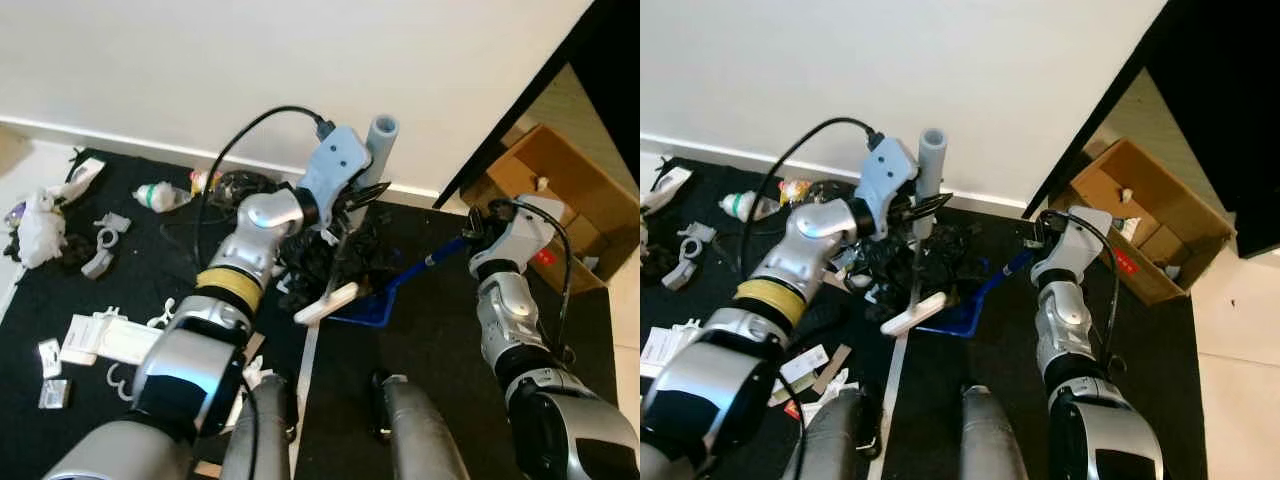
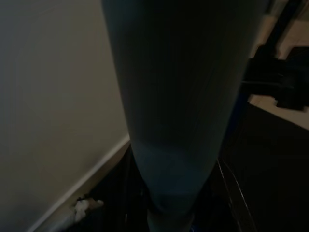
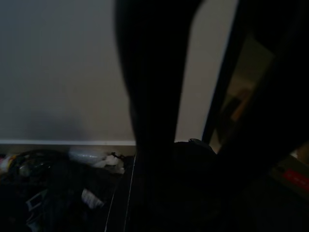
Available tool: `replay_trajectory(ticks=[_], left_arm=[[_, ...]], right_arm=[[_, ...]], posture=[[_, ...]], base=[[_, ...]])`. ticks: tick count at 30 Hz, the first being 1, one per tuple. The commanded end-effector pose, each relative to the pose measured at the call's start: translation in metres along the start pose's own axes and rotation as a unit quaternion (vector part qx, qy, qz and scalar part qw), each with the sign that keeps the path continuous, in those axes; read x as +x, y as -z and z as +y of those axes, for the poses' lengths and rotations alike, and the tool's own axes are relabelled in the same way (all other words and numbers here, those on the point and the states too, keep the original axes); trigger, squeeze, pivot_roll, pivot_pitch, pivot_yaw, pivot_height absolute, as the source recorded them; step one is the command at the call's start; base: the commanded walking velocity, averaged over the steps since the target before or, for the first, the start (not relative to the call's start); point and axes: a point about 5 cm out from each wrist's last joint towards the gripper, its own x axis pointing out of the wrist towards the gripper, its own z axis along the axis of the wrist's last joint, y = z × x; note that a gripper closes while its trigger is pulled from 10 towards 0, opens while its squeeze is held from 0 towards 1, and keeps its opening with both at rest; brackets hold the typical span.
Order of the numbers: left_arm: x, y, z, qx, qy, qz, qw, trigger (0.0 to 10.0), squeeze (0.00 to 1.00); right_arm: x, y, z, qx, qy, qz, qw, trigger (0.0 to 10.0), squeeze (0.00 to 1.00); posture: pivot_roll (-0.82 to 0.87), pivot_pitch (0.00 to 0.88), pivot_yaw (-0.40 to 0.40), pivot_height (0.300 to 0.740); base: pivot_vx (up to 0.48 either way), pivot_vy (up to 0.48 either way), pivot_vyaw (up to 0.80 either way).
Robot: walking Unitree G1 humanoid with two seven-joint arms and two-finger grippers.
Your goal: Sweep floor
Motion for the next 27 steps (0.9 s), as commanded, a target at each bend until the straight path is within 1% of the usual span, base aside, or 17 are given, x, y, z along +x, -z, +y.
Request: replay_trajectory(ticks=[1, 3, 5, 7, 8, 11, 12, 13, 14, 15, 16, 17, 18, 20, 23, 25, 27], left_arm=[[-0.024, 0.011, 0.0, 0.009, 0.066, 0.069, 0.995, 10.0, 0.0], [-0.033, 0.013, 0.001, 0.011, 0.089, 0.09, 0.992, 10.0, 0.0], [-0.04, 0.014, 0.004, 0.02, 0.092, 0.105, 0.99, 10.0, 0.0], [-0.047, 0.01, 0.009, 0.011, 0.086, 0.101, 0.991, 10.0, 0.0], [-0.047, 0.01, 0.009, 0.011, 0.086, 0.101, 0.991, 10.0, 0.0], [-0.053, -0.015, 0.019, -0.064, 0.066, 0.022, 0.996, 10.0, 0.0], [-0.053, -0.015, 0.019, -0.064, 0.066, 0.022, 0.996, 10.0, 0.0], [-0.056, -0.024, 0.022, -0.082, 0.067, 0.002, 0.994, 10.0, 0.0], [-0.064, -0.036, 0.027, -0.086, 0.08, 0.0, 0.993, 10.0, 0.0], [-0.064, -0.036, 0.027, -0.086, 0.08, 0.0, 0.993, 10.0, 0.0], [-0.067, -0.039, 0.028, -0.081, 0.086, 0.006, 0.993, 10.0, 0.0], [-0.072, -0.04, 0.03, -0.061, 0.09, 0.028, 0.994, 10.0, 0.0], [-0.072, -0.04, 0.03, -0.061, 0.09, 0.028, 0.994, 10.0, 0.0], [-0.079, -0.039, 0.035, -0.042, 0.082, 0.054, 0.994, 10.0, 0.0], [-0.086, -0.04, 0.039, -0.045, 0.078, 0.063, 0.994, 10.0, 0.0], [-0.099, -0.039, 0.047, -0.037, 0.067, 0.093, 0.993, 10.0, 0.0], [-0.112, -0.034, 0.056, -0.013, 0.043, 0.142, 0.989, 10.0, 0.0]], right_arm=[[-0.006, 0.009, -0.005, 0.002, 0.004, 0.02, 1.0, 10.0, 0.0], [-0.006, 0.009, -0.005, 0.002, 0.004, 0.02, 1.0, 10.0, 0.0], [-0.006, 0.009, -0.005, 0.002, 0.004, 0.021, 1.0, 10.0, 0.0], [-0.005, 0.009, -0.004, 0.002, 0.003, 0.022, 1.0, 10.0, 0.0], [-0.005, 0.009, -0.004, 0.002, 0.003, 0.022, 1.0, 10.0, 0.0], [-0.004, 0.008, -0.004, 0.002, 0.002, 0.022, 1.0, 10.0, 0.0], [-0.004, 0.008, -0.004, 0.002, 0.002, 0.022, 1.0, 10.0, 0.0], [-0.003, 0.007, -0.004, 0.002, 0.002, 0.022, 1.0, 10.0, 0.0], [-0.002, 0.006, -0.004, 0.002, 0.002, 0.021, 1.0, 10.0, 0.0], [-0.002, 0.006, -0.004, 0.002, 0.002, 0.021, 1.0, 10.0, 0.0], [-0.002, 0.006, -0.004, 0.002, 0.002, 0.021, 1.0, 10.0, 0.0], [-0.001, 0.005, -0.005, 0.002, 0.003, 0.02, 1.0, 10.0, 0.0], [-0.001, 0.005, -0.005, 0.002, 0.003, 0.02, 1.0, 10.0, 0.0], [0.0, 0.004, -0.005, 0.002, 0.004, 0.018, 1.0, 10.0, 0.0], [0.0, 0.003, -0.006, 0.002, 0.005, 0.017, 1.0, 10.0, 0.0], [0.0, 0.002, -0.007, 0.002, 0.006, 0.014, 1.0, 10.0, 0.0], [0.001, 0.001, -0.007, 0.002, 0.007, 0.013, 1.0, 10.0, 0.0]], posture=[[0.0, 0.3, -0.057, 0.74], [0.0, 0.3, -0.057, 0.74], [0.01, 0.296, -0.06, 0.74], [0.01, 0.295, -0.063, 0.74], [0.01, 0.295, -0.063, 0.74], [0.01, 0.29, -0.064, 0.74], [0.01, 0.29, -0.064, 0.74], [0.01, 0.289, -0.063, 0.74], [0.01, 0.289, -0.063, 0.74], [0.01, 0.289, -0.063, 0.74], [0.01, 0.289, -0.063, 0.74], [0.01, 0.288, -0.062, 0.74], [0.01, 0.288, -0.062, 0.74], [0.01, 0.282, -0.059, 0.74], [0.01, 0.28, -0.059, 0.74], [0.01, 0.274, -0.057, 0.74], [0.01, 0.27, -0.056, 0.74]], base=[[0.0, 0.0, 0.0], [0.0, 0.0, 0.0], [0.0, 0.0, 0.0], [0.0, 0.0, 0.0], [0.0, 0.0, 0.0], [0.0, 0.0, 0.0], [0.0, 0.0, 0.0], [0.0, 0.0, 0.0], [0.0, 0.0, 0.0], [0.0, 0.0, 0.0], [0.0, 0.0, 0.0], [0.0, 0.0, 0.0], [0.0, 0.0, 0.0], [0.0, 0.0, 0.0], [0.0, 0.0, 0.0], [0.0, 0.0, 0.0], [0.0, 0.0, 0.0]])
